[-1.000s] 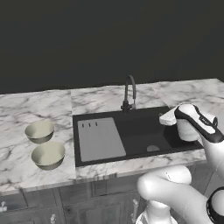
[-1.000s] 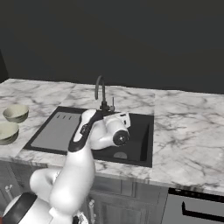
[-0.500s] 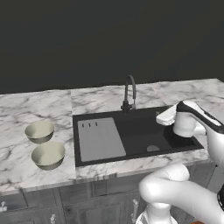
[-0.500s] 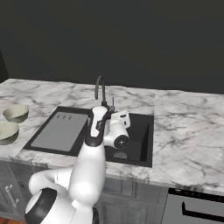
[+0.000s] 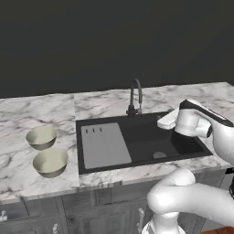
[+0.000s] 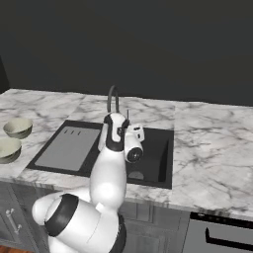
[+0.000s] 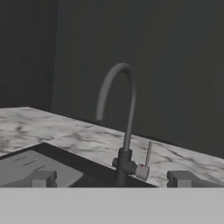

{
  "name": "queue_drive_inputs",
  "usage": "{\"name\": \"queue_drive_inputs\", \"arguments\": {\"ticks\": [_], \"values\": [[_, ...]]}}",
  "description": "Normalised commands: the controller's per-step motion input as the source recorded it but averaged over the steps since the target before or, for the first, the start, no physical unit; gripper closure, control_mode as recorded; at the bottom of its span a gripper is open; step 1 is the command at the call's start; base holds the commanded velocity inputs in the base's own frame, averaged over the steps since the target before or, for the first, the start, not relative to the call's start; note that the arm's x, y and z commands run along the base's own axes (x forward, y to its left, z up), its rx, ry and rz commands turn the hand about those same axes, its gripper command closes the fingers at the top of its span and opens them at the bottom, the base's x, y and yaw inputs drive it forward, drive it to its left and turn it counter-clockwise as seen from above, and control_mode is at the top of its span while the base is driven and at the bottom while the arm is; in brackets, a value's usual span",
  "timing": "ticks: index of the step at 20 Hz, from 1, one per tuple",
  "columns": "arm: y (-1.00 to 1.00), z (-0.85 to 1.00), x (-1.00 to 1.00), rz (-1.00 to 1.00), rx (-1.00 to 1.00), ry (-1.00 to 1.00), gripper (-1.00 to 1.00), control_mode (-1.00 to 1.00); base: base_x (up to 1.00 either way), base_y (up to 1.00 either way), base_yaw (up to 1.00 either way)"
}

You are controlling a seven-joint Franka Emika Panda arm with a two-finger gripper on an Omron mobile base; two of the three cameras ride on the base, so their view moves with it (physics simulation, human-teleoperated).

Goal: Rinse each bowl for a few seconds and place them down in the sink or on the counter.

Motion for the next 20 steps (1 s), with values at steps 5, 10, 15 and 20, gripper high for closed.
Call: {"name": "queue_drive_inputs", "arguments": {"ticks": [5,10,15,20], "values": [[0.00,0.00,0.23,0.05,0.00,0.03,-1.00,-1.00,0.00,0.00,0.00],[0.00,0.00,0.24,0.02,0.00,-0.02,-1.00,-1.00,0.00,0.00,0.00],[0.00,0.00,0.24,0.00,0.00,-0.02,-1.00,-1.00,0.00,0.00,0.00],[0.00,-0.03,0.26,0.00,0.00,-0.01,-1.00,-1.00,0.00,0.00,0.00]]}}
